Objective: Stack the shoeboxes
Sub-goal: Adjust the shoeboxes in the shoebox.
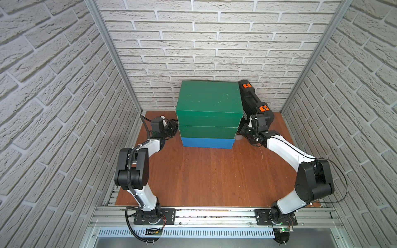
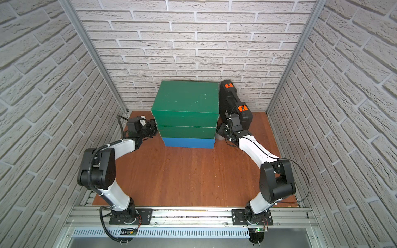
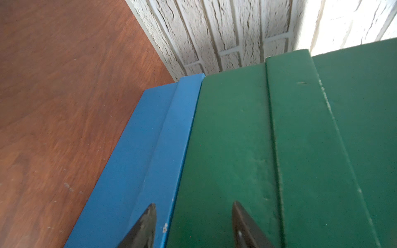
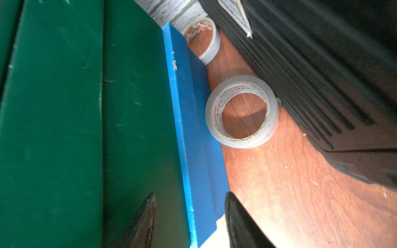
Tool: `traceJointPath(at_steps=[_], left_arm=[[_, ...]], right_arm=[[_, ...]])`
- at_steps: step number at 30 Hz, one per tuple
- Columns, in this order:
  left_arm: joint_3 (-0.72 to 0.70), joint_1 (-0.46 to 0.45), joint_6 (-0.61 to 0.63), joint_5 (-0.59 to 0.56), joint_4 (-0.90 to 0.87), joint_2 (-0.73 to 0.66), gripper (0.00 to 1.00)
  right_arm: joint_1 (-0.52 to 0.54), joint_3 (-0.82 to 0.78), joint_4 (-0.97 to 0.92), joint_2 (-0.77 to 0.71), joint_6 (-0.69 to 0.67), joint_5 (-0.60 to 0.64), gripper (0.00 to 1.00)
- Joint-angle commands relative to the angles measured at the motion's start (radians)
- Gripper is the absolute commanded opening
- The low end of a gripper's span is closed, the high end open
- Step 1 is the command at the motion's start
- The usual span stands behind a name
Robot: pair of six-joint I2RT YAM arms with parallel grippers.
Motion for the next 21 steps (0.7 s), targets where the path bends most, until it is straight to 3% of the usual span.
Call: traceJointPath(at_steps=[1,8,13,21], left_arm=[[-0.007,-0.01,0.033,0.084,0.034,-0.054,0.6],[0.011,0.032,0.052,0.085,-0.014,-0.061,0.74],[0.002,0.061,0.054,0.08,-0.027,-0.065,0.75],[-0.154,0.073,0.072,0.076,0.006,-0.18,0.78]], right_arm=[[0.05,0.012,-0.004,-0.036,0.001,-0.025,0.54],[0.04,0.003,-0.08,-0.128,-0.02,0.064,0.57],[0.028,-0.032,-0.117,-0.199,-0.027,0.101,0.58],[0.03,-0.165,-0.122,-0.367,-0.041,0.098,0.58]])
